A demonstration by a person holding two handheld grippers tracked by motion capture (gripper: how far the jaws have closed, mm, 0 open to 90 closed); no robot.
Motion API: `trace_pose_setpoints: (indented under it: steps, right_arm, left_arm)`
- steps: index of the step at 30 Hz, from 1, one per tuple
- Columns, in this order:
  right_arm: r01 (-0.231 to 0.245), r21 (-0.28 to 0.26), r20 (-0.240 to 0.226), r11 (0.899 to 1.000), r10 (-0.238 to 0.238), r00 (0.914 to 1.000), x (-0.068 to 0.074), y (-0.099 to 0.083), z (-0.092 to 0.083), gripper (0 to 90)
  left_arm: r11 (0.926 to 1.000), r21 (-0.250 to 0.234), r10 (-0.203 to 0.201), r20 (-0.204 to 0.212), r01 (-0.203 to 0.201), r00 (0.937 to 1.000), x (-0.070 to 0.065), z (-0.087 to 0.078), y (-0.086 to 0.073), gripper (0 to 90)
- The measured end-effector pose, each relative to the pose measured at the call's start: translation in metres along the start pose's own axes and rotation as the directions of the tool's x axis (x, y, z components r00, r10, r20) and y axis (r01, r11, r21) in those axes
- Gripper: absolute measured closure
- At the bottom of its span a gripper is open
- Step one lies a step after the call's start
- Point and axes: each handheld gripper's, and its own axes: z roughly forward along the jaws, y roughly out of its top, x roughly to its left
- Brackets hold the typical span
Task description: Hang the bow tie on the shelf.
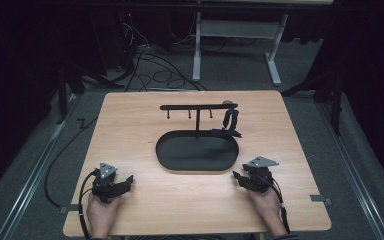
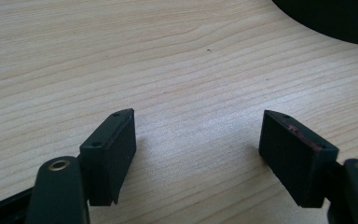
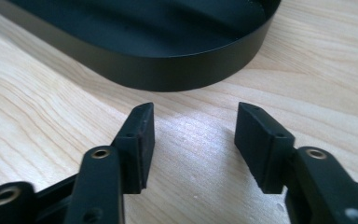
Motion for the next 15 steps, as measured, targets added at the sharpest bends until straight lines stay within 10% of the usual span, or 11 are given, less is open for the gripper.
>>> trace_pose_setpoints:
  steps: [15]
  right_arm:
    - [0.006,0.010,0.024,1.000,-0.007,0.9997,0.0021,0.0008,0.0013,41.6]
  left_arm:
    - [1.0000,-0.002,-0.002,0.000,0.002,1.0000,-0.0002,0.0001,-0.0001,27.8]
